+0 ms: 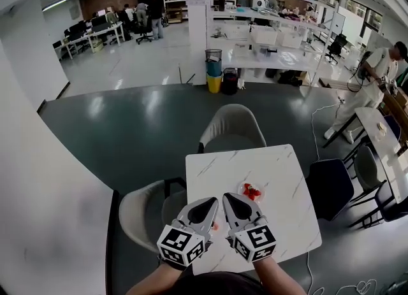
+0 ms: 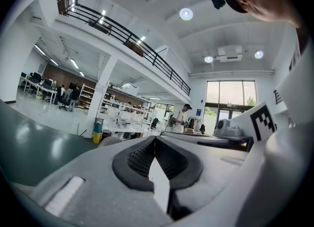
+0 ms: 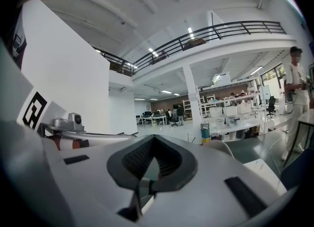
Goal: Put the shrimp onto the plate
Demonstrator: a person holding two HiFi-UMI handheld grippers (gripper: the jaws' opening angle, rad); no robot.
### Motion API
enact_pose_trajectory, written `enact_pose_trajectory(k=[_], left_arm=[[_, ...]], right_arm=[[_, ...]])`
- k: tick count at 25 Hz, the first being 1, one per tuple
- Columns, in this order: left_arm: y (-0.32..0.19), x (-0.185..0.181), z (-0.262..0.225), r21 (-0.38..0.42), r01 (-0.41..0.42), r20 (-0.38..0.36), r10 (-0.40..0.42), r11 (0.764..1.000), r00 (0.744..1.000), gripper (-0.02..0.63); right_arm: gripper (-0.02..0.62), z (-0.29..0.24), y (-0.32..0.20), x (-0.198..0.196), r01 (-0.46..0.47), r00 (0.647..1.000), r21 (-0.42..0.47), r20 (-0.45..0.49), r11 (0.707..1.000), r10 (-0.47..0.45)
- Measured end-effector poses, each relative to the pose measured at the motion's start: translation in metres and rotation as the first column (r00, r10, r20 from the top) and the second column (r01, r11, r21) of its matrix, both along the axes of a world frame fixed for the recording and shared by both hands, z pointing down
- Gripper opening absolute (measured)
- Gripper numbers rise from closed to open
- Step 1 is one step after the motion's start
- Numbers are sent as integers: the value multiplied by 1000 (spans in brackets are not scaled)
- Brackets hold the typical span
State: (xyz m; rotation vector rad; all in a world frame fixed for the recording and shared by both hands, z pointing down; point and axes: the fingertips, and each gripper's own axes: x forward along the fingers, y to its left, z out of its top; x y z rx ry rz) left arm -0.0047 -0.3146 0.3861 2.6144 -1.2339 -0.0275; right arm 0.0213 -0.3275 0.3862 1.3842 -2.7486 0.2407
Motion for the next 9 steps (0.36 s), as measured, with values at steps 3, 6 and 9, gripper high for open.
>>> enact_pose_trajectory(k=[3,6,9], left_arm=[[0,-1,-1,4,2,0,-2,1000,1000,8],[0,-1,-2,4,3,4,-3,1000,1000,8],[-1,-3,-1,1,3,12,-3,1000,1000,8]], right_arm=[[1,-1,0,0,0,1000,5,0,1000,0],[0,-2,0,-2,8,1000,2,3,1000,-8],[1,-2,0,-5,13,1000,-2,7,1000,-13]])
